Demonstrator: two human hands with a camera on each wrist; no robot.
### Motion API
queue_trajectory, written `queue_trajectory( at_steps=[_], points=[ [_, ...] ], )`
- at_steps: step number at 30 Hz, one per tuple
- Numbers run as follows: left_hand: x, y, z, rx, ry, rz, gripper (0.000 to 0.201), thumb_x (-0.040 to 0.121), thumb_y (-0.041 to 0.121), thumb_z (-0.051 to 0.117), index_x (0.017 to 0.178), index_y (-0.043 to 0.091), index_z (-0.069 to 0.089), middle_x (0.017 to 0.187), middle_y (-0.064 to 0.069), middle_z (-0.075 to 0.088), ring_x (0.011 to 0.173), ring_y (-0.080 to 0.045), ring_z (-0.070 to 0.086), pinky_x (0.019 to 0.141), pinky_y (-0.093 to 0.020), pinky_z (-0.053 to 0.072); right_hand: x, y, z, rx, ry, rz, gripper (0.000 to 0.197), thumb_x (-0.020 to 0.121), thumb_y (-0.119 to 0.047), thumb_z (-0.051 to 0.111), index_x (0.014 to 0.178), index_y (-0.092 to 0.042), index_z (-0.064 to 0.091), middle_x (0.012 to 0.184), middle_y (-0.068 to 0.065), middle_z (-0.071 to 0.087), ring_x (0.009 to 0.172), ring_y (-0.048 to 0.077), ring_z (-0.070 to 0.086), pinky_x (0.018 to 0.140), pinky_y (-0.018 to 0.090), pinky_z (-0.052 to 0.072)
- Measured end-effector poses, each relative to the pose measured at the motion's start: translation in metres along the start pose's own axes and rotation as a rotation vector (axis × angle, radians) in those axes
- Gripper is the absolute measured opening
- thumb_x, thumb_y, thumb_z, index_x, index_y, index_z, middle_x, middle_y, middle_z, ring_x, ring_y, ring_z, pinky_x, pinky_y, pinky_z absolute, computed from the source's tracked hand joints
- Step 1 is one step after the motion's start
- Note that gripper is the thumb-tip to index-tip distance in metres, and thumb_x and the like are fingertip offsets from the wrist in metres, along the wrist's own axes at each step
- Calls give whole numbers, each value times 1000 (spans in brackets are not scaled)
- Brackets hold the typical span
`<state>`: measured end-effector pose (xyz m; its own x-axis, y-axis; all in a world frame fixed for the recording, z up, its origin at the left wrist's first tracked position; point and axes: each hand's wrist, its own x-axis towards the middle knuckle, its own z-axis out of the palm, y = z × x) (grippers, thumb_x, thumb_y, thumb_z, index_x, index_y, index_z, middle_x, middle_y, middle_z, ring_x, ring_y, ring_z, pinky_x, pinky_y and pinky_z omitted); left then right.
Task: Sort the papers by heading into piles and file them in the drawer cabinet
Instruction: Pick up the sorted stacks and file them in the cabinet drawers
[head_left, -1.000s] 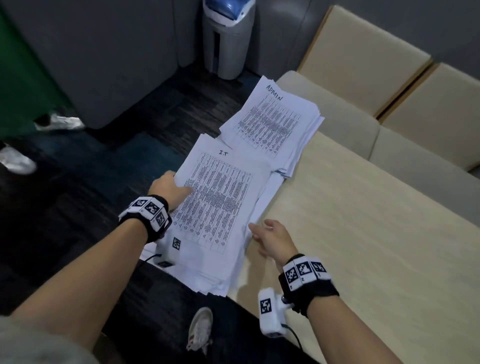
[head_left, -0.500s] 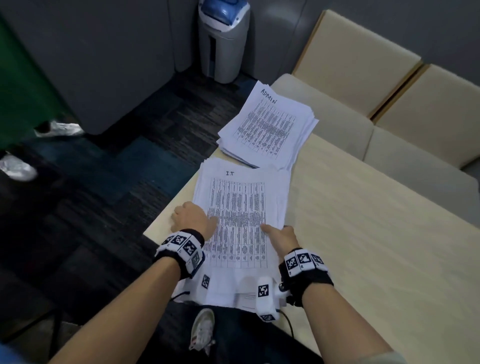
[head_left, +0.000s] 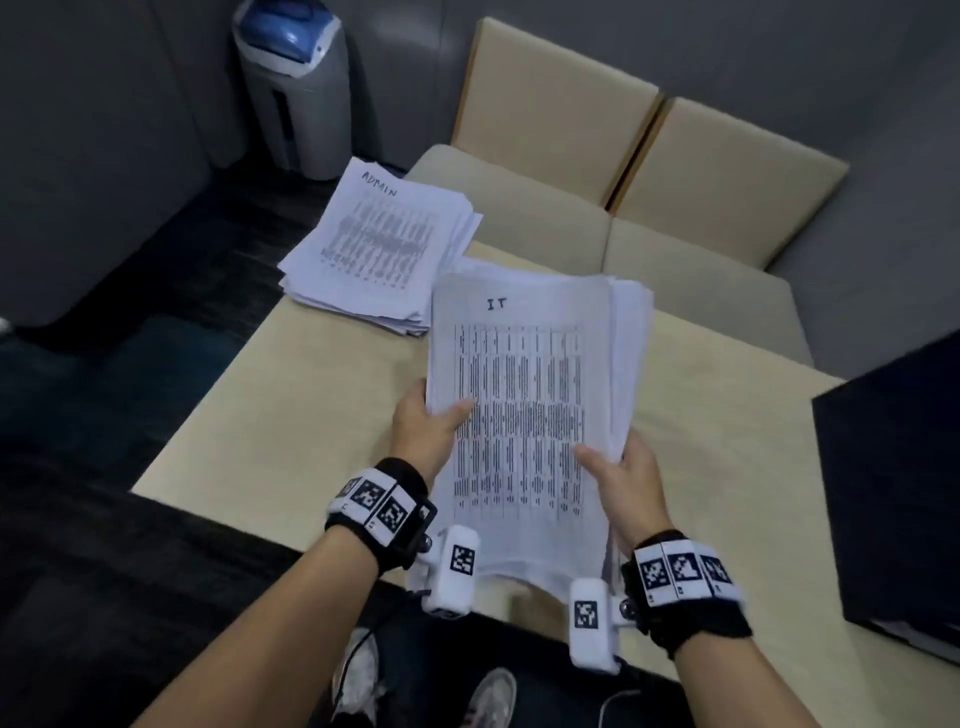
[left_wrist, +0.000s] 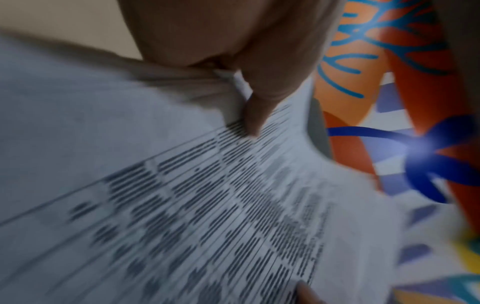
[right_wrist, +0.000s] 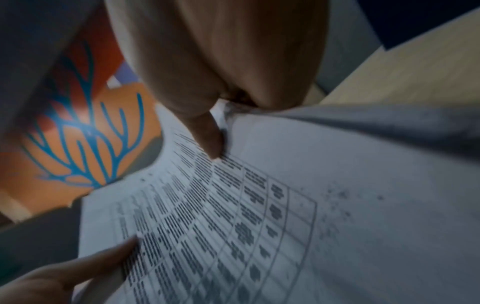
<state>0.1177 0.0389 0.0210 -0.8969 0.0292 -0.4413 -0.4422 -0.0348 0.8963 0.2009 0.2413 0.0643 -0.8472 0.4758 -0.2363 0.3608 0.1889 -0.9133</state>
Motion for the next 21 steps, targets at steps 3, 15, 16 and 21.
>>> queue_trajectory(
  at_steps=[3,15,16,21],
  points=[
    [-25,46,64,-204,-117,205,66,78,36,80,133,14,51,122,-2,67,112,-18,65,98,-39,51,1,-22,-51,183,219,-151,21,88,0,68,98,-18,65,91,-5,72,78,3,68,74,23,53],
    [-65,67,147,-254,-223,516,63,53,50,89,98,17,59,89,4,68,79,-7,64,67,-19,52,4,-5,-156,463,290,-211,28,75,3,78,99,-4,64,91,6,72,79,5,71,67,17,55],
    [-65,63,148,-244,-222,517,68,51,54,89,99,16,59,88,7,69,78,-5,64,66,-17,52,6,-1,-160,479,272,-213,33,73,2,80,102,-3,64,94,8,72,84,8,72,70,19,55],
    [-59,64,160,-173,-253,554,81,52,53,88,116,11,62,103,-2,70,91,-10,67,71,-19,54,25,7,-170,499,120,-219,70,66,-17,86,127,-1,56,111,14,70,104,26,69,83,34,56]
  ],
)
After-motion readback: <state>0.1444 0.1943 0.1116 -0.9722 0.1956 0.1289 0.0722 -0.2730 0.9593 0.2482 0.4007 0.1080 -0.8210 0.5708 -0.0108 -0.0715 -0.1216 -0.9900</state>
